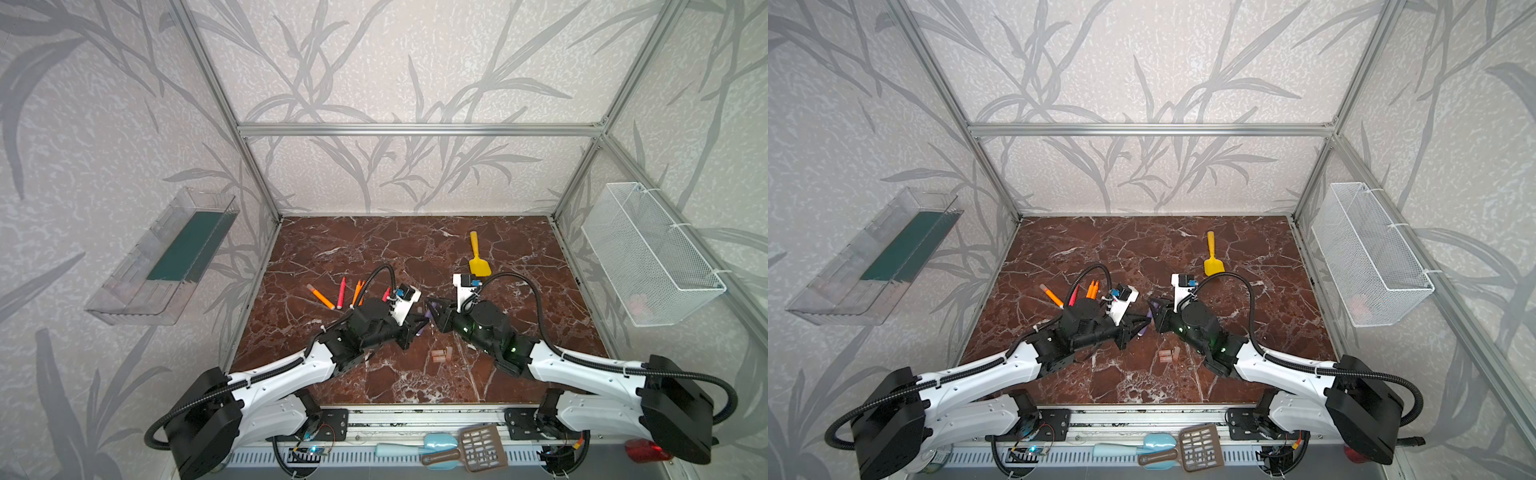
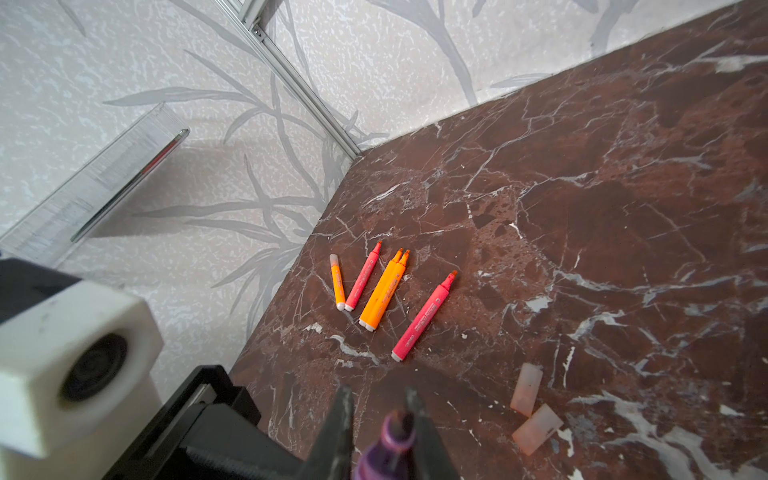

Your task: Insert the pens into the pen caps

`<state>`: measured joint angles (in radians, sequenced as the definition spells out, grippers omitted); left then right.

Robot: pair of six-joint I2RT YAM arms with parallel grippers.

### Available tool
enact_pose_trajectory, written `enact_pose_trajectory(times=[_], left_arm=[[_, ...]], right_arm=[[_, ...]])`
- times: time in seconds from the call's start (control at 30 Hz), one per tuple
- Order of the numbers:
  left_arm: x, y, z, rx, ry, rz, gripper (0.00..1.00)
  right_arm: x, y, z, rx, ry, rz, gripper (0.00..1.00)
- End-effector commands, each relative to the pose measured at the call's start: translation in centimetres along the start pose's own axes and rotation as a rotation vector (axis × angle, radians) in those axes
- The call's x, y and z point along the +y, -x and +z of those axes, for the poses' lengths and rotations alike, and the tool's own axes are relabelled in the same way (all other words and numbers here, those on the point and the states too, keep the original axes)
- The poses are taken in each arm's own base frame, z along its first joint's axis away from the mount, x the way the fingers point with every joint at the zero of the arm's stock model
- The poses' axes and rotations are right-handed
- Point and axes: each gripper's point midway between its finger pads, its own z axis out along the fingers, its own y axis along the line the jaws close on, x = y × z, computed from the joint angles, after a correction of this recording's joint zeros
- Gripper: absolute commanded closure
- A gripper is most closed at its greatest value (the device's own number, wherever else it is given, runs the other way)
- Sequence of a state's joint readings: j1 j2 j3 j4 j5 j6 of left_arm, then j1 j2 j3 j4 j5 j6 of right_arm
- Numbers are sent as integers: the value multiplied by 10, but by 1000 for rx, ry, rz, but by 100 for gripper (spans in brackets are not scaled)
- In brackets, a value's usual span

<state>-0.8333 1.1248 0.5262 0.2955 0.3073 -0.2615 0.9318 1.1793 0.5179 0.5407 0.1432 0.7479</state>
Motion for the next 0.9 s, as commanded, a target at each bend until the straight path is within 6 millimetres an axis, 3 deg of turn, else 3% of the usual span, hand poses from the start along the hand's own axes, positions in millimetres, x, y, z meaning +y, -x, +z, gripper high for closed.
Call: enact_pose_trajectory(times=[0.0, 0.2, 0.37, 0.43, 0.67, 0.73, 0.8, 0.87], left_arm=[[-2, 6, 2, -25, -4, 30, 98], [1, 0, 9, -9, 4, 17, 73], [4, -5, 16, -8, 6, 23, 65], [4, -6, 18, -2, 5, 21, 67], [9, -5, 15, -13, 36, 29, 89], [11, -5, 14, -20, 49, 27, 98], [22, -2, 10, -39, 112, 12, 100], [46, -1, 1, -55, 254, -14, 100]], right_arm=[[4, 3, -1, -24, 16, 6, 89], [2, 2, -1, -29, 21, 27, 100], [1, -2, 1, -25, 26, 36, 100], [1, -4, 2, -21, 30, 40, 100], [-2, -8, 6, -9, 19, 42, 100], [1, -9, 7, -3, 30, 37, 87], [3, -7, 8, 10, 19, 15, 57], [6, -4, 7, 31, 2, -39, 39]])
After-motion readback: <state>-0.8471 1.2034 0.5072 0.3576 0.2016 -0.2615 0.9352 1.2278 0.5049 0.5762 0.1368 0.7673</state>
